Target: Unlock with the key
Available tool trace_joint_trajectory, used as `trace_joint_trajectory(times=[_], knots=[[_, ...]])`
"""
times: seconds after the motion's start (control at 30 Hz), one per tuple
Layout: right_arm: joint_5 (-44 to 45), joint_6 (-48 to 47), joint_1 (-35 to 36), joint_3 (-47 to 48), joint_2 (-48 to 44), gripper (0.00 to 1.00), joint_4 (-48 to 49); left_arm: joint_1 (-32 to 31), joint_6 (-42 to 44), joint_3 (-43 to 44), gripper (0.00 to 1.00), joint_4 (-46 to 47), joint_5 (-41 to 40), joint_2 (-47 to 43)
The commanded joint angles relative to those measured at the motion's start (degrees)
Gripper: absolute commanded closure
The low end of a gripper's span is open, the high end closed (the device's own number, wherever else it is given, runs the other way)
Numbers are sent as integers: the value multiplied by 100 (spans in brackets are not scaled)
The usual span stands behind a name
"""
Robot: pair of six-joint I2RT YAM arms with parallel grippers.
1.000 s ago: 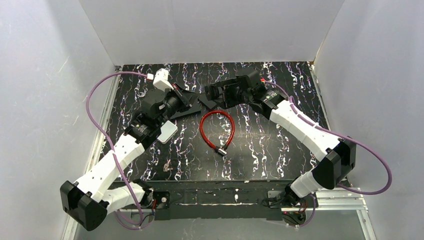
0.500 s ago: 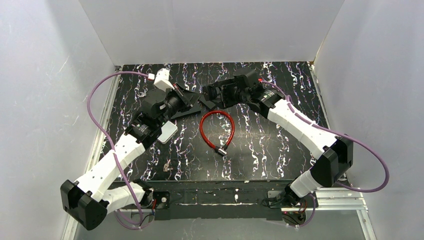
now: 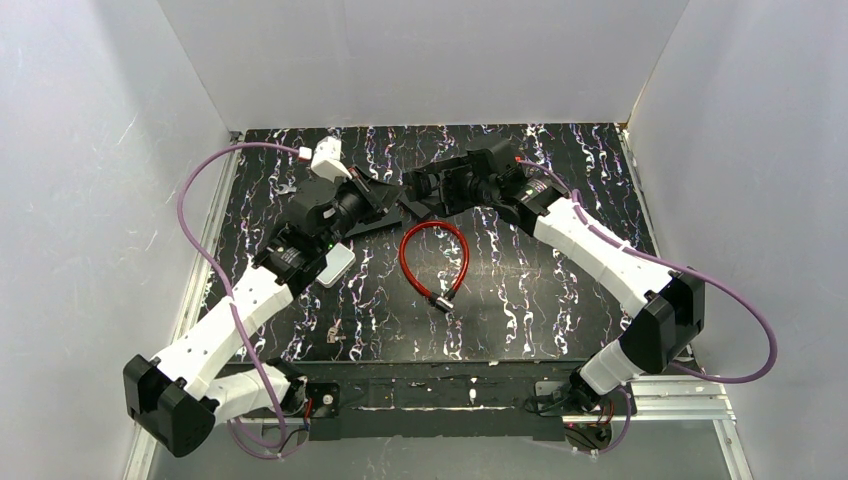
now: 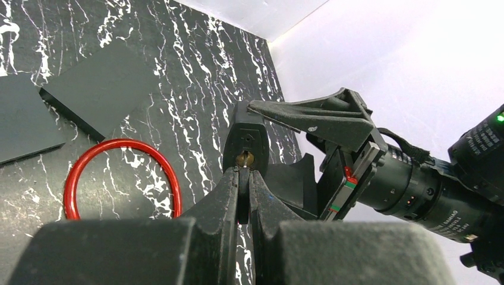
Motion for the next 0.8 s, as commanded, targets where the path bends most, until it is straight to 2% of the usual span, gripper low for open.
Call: trace_joint_trajectory(times=[0.0,0.27,0.77], knots=[[-246,60,91,553,-29,99,821,-80,302,170,100,3,-336,114],[-316,33,161,689,74,99,746,-106,602,205,100,305,-477,284],[-423,117,338,1061,328,99,822,-107,528,122,100,384,-784,380]])
